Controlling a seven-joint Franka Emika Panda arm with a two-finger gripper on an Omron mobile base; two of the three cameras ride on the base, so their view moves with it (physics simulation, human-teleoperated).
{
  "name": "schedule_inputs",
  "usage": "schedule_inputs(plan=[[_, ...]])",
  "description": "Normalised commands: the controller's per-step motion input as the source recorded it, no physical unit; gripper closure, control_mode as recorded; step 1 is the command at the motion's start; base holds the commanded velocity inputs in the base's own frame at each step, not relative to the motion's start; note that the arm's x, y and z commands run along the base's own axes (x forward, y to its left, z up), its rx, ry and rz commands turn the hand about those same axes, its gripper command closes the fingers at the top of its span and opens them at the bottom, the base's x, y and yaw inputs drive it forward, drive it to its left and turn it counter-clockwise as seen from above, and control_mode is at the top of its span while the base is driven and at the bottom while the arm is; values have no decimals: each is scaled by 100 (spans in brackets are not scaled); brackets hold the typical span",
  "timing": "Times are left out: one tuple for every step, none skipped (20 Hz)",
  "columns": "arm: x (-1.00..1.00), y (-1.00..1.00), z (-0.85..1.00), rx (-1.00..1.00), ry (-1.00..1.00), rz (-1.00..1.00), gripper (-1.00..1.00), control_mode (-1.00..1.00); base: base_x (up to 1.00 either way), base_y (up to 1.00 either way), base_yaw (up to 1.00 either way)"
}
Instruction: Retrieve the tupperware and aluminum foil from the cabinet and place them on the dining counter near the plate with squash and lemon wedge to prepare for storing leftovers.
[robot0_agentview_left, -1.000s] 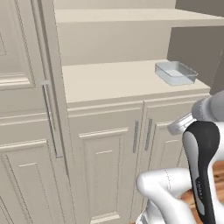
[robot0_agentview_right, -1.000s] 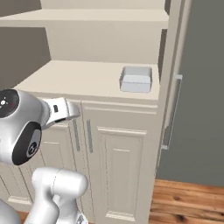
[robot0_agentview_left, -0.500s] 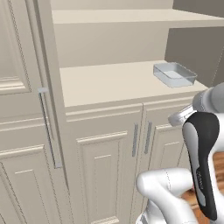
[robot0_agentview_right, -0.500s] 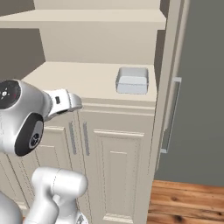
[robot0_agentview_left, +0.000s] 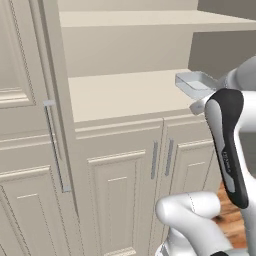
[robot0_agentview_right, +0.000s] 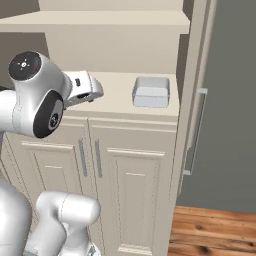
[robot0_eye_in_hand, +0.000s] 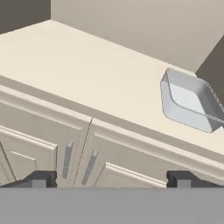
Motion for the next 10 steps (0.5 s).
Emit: schedule_inputs(plan=[[70,0,0,0,0,0,-100,-100,0,0,0],[59,-1,0,0,0,0,-100,-100,0,0,0],[56,-29,-17,0,-2,-10,-100,-100,0,0,0],[58,-32,-22,0,-1,-10,-100,-100,0,0,0],[52,-36,-23,0,-3,-11,-100,-100,0,0,0],[51,-41,-27,0,-3,-13,-100,-100,0,0,0],[46,-41,-30,0,-6,-13,-100,-100,0,0,0],[46,-42,-34,0,-8,-13,-100,-100,0,0,0],[46,-42,-36,0,-8,-12,-100,-100,0,0,0],[46,-41,-34,0,-9,-12,-100,-100,0,0,0]])
